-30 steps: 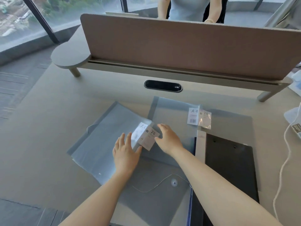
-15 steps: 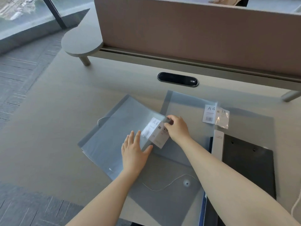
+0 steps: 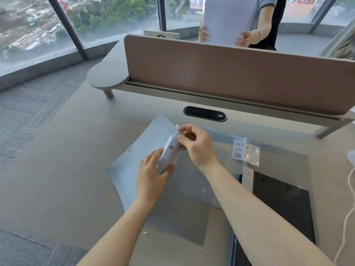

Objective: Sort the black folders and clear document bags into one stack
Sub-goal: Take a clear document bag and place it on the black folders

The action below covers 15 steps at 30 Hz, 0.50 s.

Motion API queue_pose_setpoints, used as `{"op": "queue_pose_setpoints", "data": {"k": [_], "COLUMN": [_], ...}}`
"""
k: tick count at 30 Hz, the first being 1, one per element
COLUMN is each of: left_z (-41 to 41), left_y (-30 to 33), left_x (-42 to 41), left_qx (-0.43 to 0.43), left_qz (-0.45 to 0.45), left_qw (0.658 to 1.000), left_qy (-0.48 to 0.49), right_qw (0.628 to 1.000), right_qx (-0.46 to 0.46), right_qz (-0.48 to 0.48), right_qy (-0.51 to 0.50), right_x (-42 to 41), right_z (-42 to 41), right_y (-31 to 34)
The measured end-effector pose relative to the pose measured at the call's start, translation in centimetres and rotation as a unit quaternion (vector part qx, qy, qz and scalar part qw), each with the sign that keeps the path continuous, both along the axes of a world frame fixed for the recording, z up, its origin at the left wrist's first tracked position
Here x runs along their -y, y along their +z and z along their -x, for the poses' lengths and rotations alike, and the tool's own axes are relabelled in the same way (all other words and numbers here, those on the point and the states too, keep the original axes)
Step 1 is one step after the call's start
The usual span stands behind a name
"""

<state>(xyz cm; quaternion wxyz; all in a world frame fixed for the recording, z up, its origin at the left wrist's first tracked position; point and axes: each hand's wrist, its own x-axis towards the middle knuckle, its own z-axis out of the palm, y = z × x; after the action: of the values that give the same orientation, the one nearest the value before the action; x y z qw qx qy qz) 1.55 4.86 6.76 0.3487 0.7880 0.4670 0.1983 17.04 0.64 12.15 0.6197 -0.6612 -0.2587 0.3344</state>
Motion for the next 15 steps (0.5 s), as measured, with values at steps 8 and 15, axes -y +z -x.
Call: {"op": "queue_pose_setpoints", "data": {"k": [8, 15], "left_z": [-0.2, -0.8], "left_y": [5.8, 11.6], "left_x": [0.0, -1.0], "left_qx": [0.145, 0.236], "left_qz": [-0.029, 0.011], "left_qw": [0.988, 0.970], "left_qy": [0.035, 0.053], "right_qw": [0.991, 0.984], "right_qx": [0.060, 0.084], "right_qz": [-0.114, -0.121], "right_qy": [0.024, -0.098], "right_x": [0.4, 2.9], "right_z": [0.9, -1.3], "right_y": [6.5, 7.5]}}
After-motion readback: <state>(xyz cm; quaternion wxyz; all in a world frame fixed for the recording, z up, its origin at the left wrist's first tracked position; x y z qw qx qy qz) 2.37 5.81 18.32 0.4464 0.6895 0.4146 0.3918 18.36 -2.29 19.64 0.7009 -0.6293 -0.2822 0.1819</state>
